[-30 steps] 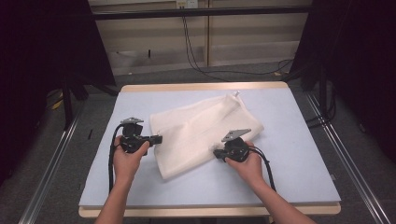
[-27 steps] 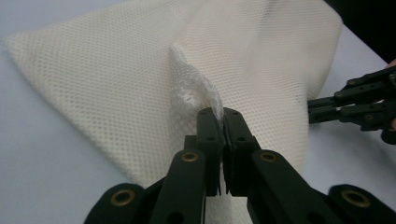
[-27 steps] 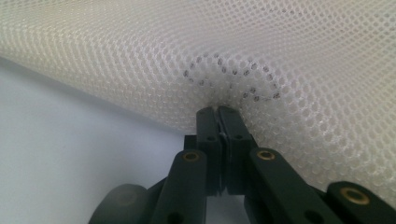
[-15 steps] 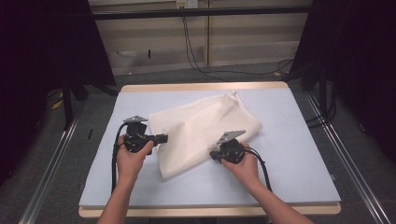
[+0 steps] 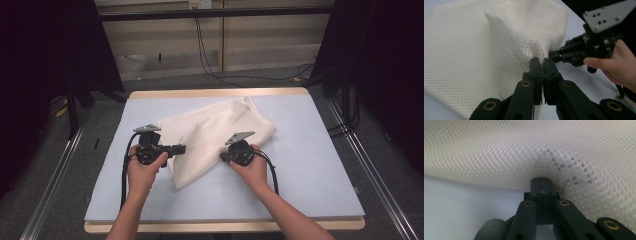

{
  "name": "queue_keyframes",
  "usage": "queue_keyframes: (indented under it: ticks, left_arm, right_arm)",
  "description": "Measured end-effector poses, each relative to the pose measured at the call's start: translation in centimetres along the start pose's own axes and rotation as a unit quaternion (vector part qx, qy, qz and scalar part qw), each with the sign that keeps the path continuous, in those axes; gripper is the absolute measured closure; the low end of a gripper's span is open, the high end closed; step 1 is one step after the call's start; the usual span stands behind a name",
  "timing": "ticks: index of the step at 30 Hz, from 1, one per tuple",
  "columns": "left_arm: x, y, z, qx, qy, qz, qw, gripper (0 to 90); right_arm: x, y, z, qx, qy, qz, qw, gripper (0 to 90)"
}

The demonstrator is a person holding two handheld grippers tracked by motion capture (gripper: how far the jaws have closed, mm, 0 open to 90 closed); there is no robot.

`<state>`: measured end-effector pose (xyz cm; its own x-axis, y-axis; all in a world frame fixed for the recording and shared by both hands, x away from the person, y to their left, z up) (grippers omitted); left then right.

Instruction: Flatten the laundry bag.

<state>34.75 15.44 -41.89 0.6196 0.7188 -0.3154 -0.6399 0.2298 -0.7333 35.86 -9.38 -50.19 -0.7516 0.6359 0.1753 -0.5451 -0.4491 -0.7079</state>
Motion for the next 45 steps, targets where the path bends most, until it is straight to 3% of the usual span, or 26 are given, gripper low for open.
queue_keyframes:
  ticks: [5,6,7,15,18,22,27,28,33,36,42,45]
  left_arm:
    - [-1.5,0.9,-1.8,0.017,0.03,-0.008,0.9994,87.1]
    - [-1.7,1.0,-2.0,0.016,0.031,-0.002,0.9994,87.0]
    - [-1.9,1.2,-2.2,0.022,0.032,-0.012,0.9992,87.0]
    - [-3.3,2.5,-3.5,0.049,0.04,-0.027,0.9976,87.1]
    - [-3.8,3.2,-4.1,0.063,0.041,-0.035,0.9966,87.0]
    - [-4.3,4.2,-4.9,0.086,0.047,-0.047,0.9941,87.1]
    - [-4.7,4.8,-5.3,0.092,0.048,-0.051,0.9933,87.1]
    - [-4.8,4.9,-5.2,0.097,0.05,-0.059,0.9922,87.0]
    - [-5.3,5.4,-5.0,0.1,0.052,-0.06,0.9918,87.0]
    - [-5.5,5.7,-5.1,0.11,0.058,-0.073,0.9896,87.0]
    - [-5.4,5.9,-4.9,0.112,0.064,-0.071,0.9891,86.8]
    - [-5.4,6.0,-4.8,0.111,0.065,-0.067,0.9894,86.9]
  right_arm:
    - [-0.6,0.8,1.7,-0.003,0.012,0.002,0.9999,86.8]
    - [-0.7,1.0,2.1,-0.005,0.013,0.0,0.9999,86.4]
    - [-0.8,1.1,2.3,-0.006,0.012,0.003,0.9999,86.3]
    - [-1.3,1.3,4.5,-0.027,0.018,-0.011,0.9994,80.4]
    - [-1.2,1.1,4.7,-0.029,0.034,-0.006,0.999,76.2]
    - [-0.9,0.6,4.7,-0.04,0.026,-0.017,0.9987,68.6]
    - [-0.9,-0.3,4.6,-0.059,0.018,-0.041,0.9973,55.4]
    - [-0.9,-0.4,4.5,-0.061,0.015,-0.041,0.9971,54.9]
    - [-0.6,-1.3,4.0,-0.071,0.001,-0.053,0.996,49.1]
    - [-0.3,-1.8,3.6,-0.075,-0.006,-0.058,0.9954,48.2]
    - [-0.8,-2.2,2.5,-0.078,-0.007,-0.083,0.9935,42.8]
    - [-1.0,-2.3,2.0,-0.087,-0.028,-0.101,0.9907,45.5]
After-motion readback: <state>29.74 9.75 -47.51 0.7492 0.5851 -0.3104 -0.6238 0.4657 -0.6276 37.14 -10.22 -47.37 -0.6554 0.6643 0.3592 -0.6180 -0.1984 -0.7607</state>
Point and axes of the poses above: each handheld gripper's, and its own axes: z roughly backward along the jaws, y roughly out of its underside, x roughly to its left, the point moved 3 cm from there along -z, roughly forward along the jaws, and after that the axes turned 8 degrees about -y, right-handed, at the moved point
